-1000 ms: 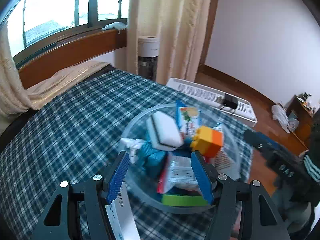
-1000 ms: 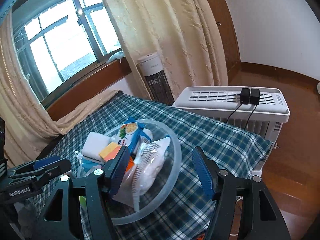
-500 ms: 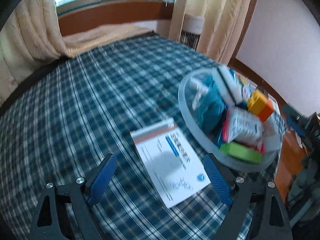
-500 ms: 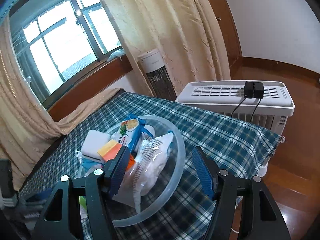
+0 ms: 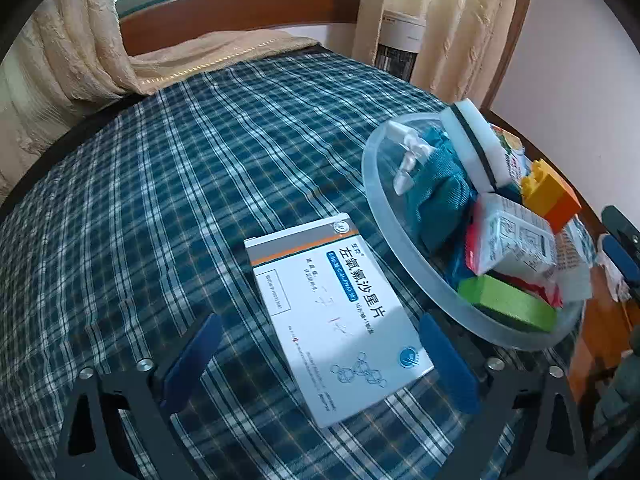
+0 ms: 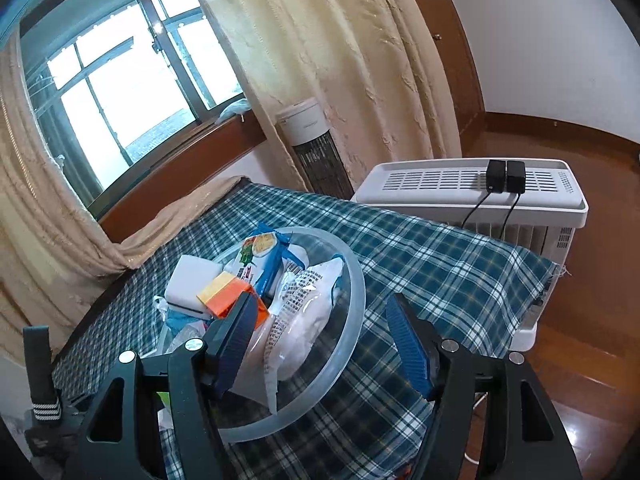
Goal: Organize objects
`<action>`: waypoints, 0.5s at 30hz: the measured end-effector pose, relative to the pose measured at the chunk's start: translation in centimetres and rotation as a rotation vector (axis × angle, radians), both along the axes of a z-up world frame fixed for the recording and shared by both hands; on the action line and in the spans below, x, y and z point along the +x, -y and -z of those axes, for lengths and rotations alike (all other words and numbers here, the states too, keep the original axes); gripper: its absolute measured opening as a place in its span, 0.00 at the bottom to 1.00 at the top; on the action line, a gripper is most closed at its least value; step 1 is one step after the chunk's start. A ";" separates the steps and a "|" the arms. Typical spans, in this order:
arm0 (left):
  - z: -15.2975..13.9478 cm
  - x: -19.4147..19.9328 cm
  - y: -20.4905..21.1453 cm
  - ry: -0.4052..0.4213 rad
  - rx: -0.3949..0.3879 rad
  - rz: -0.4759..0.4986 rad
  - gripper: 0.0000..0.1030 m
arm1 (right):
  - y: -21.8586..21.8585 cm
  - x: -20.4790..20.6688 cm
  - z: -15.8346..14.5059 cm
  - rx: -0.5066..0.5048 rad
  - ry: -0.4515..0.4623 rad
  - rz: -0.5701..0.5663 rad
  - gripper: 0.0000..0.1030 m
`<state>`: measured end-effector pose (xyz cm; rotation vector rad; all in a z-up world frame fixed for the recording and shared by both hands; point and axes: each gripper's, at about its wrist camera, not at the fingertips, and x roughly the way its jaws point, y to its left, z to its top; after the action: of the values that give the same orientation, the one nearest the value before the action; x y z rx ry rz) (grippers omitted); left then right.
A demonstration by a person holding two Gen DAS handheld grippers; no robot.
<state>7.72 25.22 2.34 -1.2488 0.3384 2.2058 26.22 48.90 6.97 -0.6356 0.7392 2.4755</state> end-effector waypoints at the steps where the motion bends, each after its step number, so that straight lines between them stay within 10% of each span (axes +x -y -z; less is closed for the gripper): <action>1: 0.0 -0.2 -0.1 -0.006 -0.001 -0.004 0.99 | 0.0 0.0 0.0 0.001 0.000 -0.002 0.66; 15: -0.3 -0.7 1.1 -0.001 0.020 -0.002 0.81 | -0.5 0.3 0.8 -0.010 0.006 0.010 0.67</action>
<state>6.99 24.14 2.64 -1.2374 0.3150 2.2062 26.54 49.37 6.18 -0.6409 0.7511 2.4615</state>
